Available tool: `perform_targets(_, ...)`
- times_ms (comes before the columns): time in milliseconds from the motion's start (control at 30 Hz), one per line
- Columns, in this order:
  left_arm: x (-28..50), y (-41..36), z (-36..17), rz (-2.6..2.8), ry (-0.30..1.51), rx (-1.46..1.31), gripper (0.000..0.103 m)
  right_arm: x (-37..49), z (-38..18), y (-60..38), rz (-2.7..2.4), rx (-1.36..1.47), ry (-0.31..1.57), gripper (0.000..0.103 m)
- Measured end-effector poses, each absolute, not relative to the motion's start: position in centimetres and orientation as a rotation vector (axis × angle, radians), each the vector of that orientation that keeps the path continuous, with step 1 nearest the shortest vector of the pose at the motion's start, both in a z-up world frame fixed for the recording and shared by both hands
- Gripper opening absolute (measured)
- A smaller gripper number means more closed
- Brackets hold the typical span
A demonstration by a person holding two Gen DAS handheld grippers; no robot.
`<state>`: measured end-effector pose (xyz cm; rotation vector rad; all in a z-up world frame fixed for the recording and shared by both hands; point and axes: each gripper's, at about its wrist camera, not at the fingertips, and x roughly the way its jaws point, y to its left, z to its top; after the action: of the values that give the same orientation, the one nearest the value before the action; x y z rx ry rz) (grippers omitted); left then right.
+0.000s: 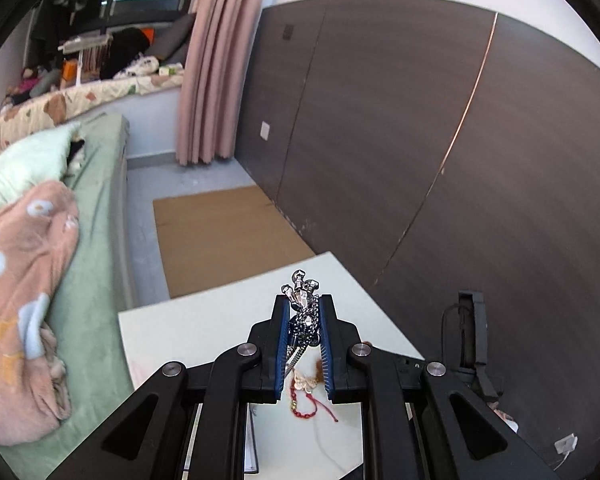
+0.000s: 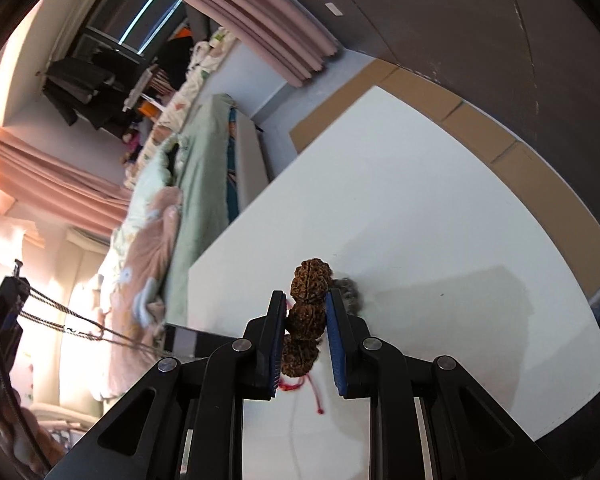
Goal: Organize jewelry
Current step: 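Carry the silver pendant toward the box with the left tool while the right tool grasps the rudraksha bracelet, then open the left tool over the box to drop the pendant while the right tool drops the rudraksha bracelet in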
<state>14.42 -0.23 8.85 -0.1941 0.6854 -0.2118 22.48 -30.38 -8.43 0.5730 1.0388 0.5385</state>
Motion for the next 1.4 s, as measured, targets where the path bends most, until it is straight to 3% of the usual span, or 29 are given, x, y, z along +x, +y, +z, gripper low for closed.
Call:
perform_targets(400, 12.7, 2.1, 10.3, -0.170, 0.649, -0.189, 0.015, 19.2, -3.6, -29.0, 0.700, 0.589, 0.881, 0.022)
perform_targets(967, 14.1, 6.3, 2.3, -0.031, 0.830, -0.294, 0.016, 19.4, -3.6, -26.1, 0.749, 0.560, 0.892, 0.022)
perform_targets(1000, 14.2, 6.6, 1.6, -0.027, 0.850, -0.312, 0.018, 19.4, -3.6, -26.0, 0.753, 0.558, 0.893, 0.022)
perform_targets(1033, 14.3, 6.9, 0.9, -0.019, 0.867, -0.324, 0.027, 19.5, -3.6, -25.8, 0.759, 0.555, 0.894, 0.022)
perform_targets(1133, 13.7, 7.3, -0.6, -0.014, 0.872, -0.336, 0.075, 19.3, -3.5, -25.3, 0.766, 0.548, 0.897, 0.022)
perform_targets(1167, 13.3, 7.5, -0.9, -0.010, 0.860, -0.346, 0.079, 19.3, -3.5, -25.1, 0.772, 0.546, 0.896, 0.022)
perform_targets(1400, 11.4, 9.0, -2.5, 0.016, 0.850, -0.395, 0.079, 19.1, -2.7, -22.4, 0.849, 0.516, 0.883, 0.022)
